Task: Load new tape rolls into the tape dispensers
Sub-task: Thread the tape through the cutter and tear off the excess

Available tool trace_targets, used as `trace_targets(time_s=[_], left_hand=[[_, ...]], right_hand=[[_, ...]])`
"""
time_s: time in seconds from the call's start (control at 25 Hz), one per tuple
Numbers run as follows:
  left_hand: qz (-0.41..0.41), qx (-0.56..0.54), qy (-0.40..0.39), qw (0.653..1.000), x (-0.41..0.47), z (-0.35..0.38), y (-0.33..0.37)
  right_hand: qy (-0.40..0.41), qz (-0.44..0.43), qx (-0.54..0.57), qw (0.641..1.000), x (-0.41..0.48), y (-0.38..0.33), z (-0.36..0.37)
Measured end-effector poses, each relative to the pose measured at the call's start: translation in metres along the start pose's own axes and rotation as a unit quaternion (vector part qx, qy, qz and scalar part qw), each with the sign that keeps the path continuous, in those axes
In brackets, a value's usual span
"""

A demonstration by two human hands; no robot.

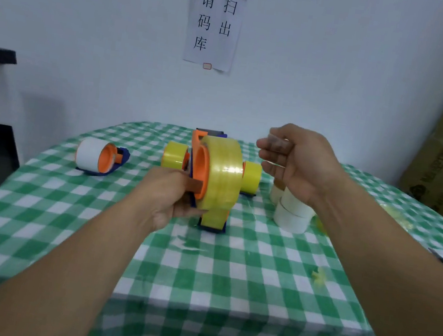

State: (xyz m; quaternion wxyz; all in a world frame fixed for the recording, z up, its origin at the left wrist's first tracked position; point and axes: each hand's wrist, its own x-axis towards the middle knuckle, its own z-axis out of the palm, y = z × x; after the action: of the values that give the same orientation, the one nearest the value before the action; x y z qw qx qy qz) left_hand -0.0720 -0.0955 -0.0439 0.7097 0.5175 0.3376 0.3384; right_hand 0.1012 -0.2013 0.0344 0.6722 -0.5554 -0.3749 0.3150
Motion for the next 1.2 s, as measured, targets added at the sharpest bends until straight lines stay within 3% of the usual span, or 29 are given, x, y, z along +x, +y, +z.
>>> trace_targets(time_s=[0.12, 0.24, 0.72, 0.92, 1.2], left_hand=[[-0.02, -0.005, 0.006, 1.0, 0.003, -0.015, 0.0], [-0.04, 0.004, 0.007, 0.999, 0.011, -0.028, 0.001], [-0.105, -0.036, 0.006, 0.994, 0.026, -0.055, -0.008], [-0.108, 0.009, 0.022, 0.994, 0.037, -0.056, -0.017], [-0.105, 0.061, 0.076, 0.99, 0.055, -0.054, -0.023]], right_hand=[[-0.077, -0.044, -0.035, 0.995, -0.004, -0.009, 0.023], [-0.134, -0.059, -0.152, 0.978, -0.002, -0.009, 0.042], [-0.126, -0.017, -0.189, 0.974, 0.015, 0.013, 0.065], [-0.118, 0.011, -0.215, 0.969, 0.021, 0.021, 0.062], [-0.063, -0.021, -0.191, 0.979, 0.029, 0.017, 0.055]])
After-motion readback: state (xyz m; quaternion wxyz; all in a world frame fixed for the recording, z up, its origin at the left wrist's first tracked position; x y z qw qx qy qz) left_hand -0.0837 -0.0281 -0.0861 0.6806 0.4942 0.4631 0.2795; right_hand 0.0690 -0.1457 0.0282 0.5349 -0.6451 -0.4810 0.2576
